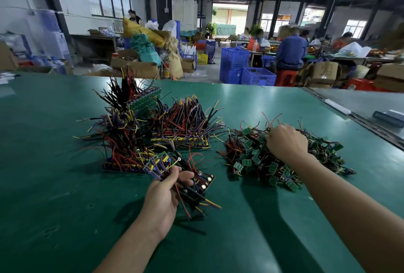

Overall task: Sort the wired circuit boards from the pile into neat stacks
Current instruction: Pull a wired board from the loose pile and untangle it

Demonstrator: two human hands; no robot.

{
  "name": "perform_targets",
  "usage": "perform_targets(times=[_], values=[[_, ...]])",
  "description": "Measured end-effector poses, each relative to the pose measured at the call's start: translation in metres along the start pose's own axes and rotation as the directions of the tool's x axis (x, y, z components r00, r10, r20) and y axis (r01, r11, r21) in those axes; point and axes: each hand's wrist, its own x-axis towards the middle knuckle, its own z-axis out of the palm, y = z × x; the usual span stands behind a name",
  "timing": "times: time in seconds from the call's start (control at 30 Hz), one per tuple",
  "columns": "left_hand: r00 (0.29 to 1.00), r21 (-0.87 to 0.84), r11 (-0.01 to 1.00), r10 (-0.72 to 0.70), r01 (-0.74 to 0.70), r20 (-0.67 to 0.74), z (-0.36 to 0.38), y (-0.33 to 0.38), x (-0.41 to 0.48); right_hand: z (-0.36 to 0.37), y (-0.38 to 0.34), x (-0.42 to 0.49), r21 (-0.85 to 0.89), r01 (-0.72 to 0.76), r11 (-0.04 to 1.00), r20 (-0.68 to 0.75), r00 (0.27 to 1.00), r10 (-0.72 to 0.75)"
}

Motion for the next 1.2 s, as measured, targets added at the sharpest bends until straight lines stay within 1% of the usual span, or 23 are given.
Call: perform_targets(times=[0.03, 0.07, 0.1, 0.17, 0.23, 0.3, 0.47, 0.53, 0.6, 0.7, 0.8, 0.87, 0.93, 1.0, 1.07, 1.1, 1.17, 1.2], values=[[1.000, 0.000, 1.000, -0.003, 0.003, 0.004, 0.000, 0.000, 0.000, -0.001, 0.001, 0.001, 0.115, -0.068, 0.991, -0.050, 0.996, 0.074], [1.000, 0.003, 1.000, -0.004, 0.004, 0.007, -0.001, 0.000, 0.001, -0.002, 0.001, 0.002, 0.247, -0.128, 0.961, -0.080, 0.985, 0.152], [1.000, 0.004, 1.000, -0.003, 0.003, 0.010, -0.001, -0.001, 0.001, -0.003, 0.001, 0.003, 0.370, -0.172, 0.913, -0.085, 0.972, 0.218], [1.000, 0.012, 1.000, 0.002, -0.002, 0.011, -0.003, -0.002, 0.002, -0.007, 0.000, 0.006, 0.524, -0.218, 0.824, -0.076, 0.951, 0.300], [1.000, 0.019, 1.000, -0.003, 0.003, 0.005, -0.005, -0.003, 0.004, -0.011, -0.002, 0.006, 0.605, -0.247, 0.757, -0.049, 0.937, 0.346], [1.000, 0.023, 1.000, -0.006, 0.006, 0.006, -0.006, -0.002, 0.004, -0.013, -0.004, 0.004, 0.650, -0.256, 0.715, -0.015, 0.937, 0.349], [1.000, -0.020, 1.000, -0.019, 0.020, 0.018, -0.007, -0.004, 0.006, -0.012, -0.020, -0.014, 0.706, -0.185, 0.683, -0.101, 0.929, 0.357], [0.999, -0.045, 0.999, -0.006, 0.008, 0.047, -0.006, -0.004, 0.008, -0.010, -0.037, -0.035, 0.713, -0.120, 0.691, -0.131, 0.945, 0.300], [0.998, -0.071, 0.997, 0.011, -0.007, 0.055, -0.006, -0.003, 0.010, -0.005, -0.057, -0.068, 0.717, 0.006, 0.697, -0.204, 0.958, 0.201], [0.998, -0.199, 0.980, 0.026, -0.015, 0.054, -0.007, -0.001, 0.012, 0.004, -0.085, -0.130, 0.751, 0.249, 0.612, -0.316, 0.949, 0.001], [0.997, -0.260, 0.966, 0.036, -0.018, 0.066, -0.008, 0.003, 0.014, 0.019, -0.101, -0.176, 0.744, 0.376, 0.553, -0.322, 0.926, -0.196], [0.998, -0.248, 0.968, 0.035, -0.020, 0.058, -0.008, 0.004, 0.014, 0.028, -0.107, -0.194, 0.703, 0.448, 0.553, -0.333, 0.894, -0.300], [0.998, -0.197, 0.980, 0.034, -0.024, 0.044, -0.007, 0.002, 0.014, 0.034, -0.109, -0.203, 0.650, 0.521, 0.553, -0.357, 0.852, -0.384], [1.000, -0.149, 0.989, 0.013, -0.009, 0.028, -0.005, 0.000, 0.014, 0.035, -0.107, -0.205, 0.619, 0.555, 0.557, -0.319, 0.825, -0.467], [0.999, -0.160, 0.987, -0.019, 0.027, 0.045, -0.005, 0.000, 0.015, 0.031, -0.104, -0.201, 0.621, 0.574, 0.534, -0.300, 0.803, -0.515], [0.997, -0.158, 0.986, -0.039, 0.050, 0.070, -0.006, 0.002, 0.015, 0.025, -0.102, -0.196, 0.633, 0.582, 0.511, -0.324, 0.798, -0.508], [0.985, -0.089, 0.992, -0.077, 0.092, 0.155, -0.009, 0.007, 0.013, 0.008, -0.097, -0.179, 0.632, 0.614, 0.473, -0.418, 0.784, -0.460], [0.973, -0.024, 0.994, -0.097, 0.105, 0.210, -0.011, 0.008, 0.011, -0.001, -0.095, -0.168, 0.597, 0.650, 0.470, -0.474, 0.758, -0.448]])
